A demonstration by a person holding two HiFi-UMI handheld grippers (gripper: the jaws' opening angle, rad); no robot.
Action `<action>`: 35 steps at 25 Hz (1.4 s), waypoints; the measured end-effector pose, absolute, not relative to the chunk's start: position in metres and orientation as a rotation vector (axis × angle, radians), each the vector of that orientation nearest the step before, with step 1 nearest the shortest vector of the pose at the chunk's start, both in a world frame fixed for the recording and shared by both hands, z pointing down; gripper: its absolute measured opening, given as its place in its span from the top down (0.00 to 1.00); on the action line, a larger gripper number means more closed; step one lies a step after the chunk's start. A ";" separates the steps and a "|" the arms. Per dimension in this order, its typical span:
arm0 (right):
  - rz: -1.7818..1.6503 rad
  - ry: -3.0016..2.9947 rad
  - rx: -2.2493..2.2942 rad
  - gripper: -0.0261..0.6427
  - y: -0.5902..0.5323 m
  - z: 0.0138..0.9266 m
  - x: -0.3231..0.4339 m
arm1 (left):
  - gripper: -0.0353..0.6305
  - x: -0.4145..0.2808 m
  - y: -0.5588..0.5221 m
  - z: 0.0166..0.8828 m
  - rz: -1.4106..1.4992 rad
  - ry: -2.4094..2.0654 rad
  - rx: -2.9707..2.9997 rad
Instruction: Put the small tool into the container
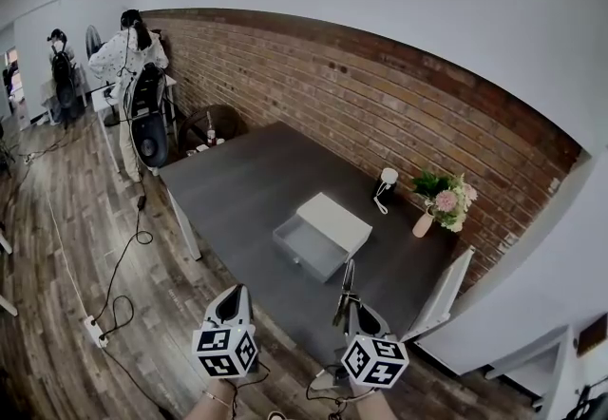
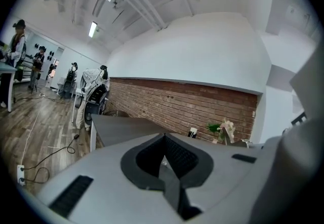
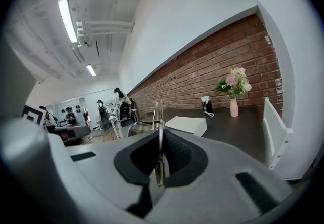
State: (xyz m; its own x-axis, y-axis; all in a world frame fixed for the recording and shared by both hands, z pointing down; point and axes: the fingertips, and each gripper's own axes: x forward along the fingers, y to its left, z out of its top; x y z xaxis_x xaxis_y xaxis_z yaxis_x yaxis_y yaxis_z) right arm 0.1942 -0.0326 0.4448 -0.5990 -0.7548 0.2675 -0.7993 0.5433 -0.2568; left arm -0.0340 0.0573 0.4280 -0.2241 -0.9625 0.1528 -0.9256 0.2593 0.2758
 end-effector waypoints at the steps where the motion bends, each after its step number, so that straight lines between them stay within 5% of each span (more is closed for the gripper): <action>1: 0.541 -2.645 1.345 0.95 -0.037 0.446 0.194 | 0.94 -0.036 0.053 0.429 -0.177 -2.243 1.740; 35: 0.603 -2.308 1.935 0.95 -0.163 0.443 0.071 | 0.94 -0.217 -0.178 0.428 -0.072 -1.868 2.100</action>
